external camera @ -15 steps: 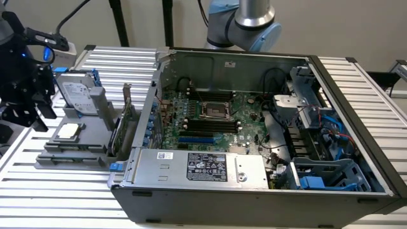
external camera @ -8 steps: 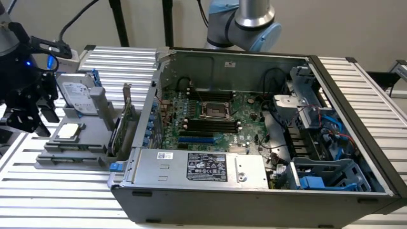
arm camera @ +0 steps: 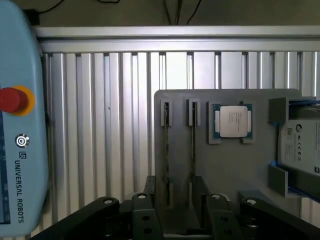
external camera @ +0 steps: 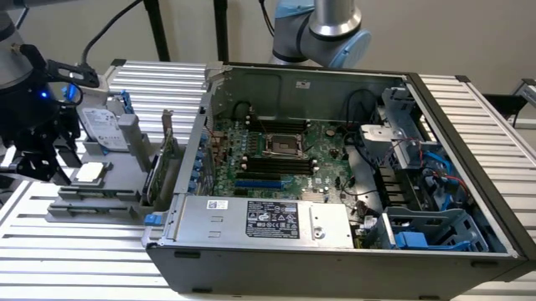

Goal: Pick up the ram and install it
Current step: 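Pick up the ram and move it above insertion slot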

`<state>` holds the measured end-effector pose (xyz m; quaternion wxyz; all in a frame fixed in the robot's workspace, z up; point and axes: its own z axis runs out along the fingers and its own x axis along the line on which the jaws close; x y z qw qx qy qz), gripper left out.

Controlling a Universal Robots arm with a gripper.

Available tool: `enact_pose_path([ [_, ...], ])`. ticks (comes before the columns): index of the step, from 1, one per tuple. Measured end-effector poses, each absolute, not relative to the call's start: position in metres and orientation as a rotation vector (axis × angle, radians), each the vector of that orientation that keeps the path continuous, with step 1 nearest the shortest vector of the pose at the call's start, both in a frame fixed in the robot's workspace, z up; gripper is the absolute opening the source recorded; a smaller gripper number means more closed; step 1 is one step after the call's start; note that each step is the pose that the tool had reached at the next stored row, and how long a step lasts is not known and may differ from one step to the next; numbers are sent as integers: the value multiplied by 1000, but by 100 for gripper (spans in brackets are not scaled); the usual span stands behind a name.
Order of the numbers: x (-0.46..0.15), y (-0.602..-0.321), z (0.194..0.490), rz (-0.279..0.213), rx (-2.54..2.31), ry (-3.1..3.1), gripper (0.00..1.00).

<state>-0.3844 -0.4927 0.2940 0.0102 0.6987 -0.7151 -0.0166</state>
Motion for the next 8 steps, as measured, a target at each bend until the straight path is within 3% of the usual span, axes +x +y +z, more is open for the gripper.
enact_pose_path([
  [8, -384, -494, 280, -53, 2182, -2231, 42],
])
